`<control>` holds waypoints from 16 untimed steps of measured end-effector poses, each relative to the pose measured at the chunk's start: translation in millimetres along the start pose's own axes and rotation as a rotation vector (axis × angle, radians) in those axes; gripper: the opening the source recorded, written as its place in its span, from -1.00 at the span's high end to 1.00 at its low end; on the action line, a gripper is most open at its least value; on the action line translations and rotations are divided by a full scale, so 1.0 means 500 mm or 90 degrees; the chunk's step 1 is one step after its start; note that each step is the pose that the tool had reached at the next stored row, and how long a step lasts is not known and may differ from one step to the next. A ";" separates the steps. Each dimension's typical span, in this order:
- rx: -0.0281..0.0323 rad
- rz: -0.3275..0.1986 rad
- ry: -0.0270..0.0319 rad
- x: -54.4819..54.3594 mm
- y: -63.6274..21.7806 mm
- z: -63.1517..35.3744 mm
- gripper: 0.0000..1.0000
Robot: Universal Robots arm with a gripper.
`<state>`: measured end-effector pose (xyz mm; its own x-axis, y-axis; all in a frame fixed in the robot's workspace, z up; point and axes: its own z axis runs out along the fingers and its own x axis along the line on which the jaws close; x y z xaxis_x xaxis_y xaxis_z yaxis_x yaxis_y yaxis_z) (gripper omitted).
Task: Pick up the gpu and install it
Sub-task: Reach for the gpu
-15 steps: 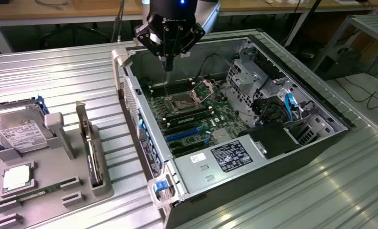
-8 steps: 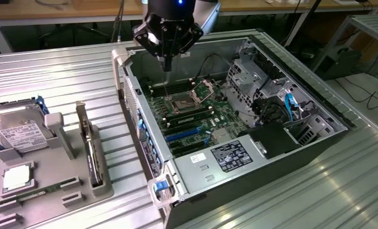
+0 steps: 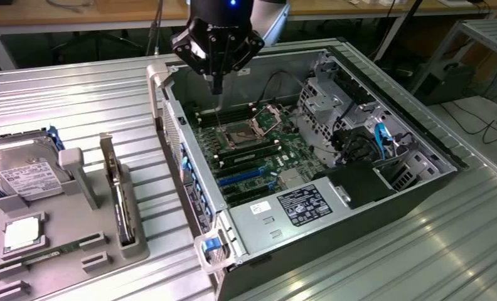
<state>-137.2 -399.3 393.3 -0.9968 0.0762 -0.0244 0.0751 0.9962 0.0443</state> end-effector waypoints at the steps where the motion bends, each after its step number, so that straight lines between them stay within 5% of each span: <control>1: 0.0000 0.000 0.0000 0.002 0.000 0.000 0.79; 16: 0.0000 0.000 0.0000 0.021 -0.002 -0.001 0.79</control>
<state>-147.8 -399.4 393.3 -0.9968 0.0762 -0.0245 0.0751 0.9962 0.0444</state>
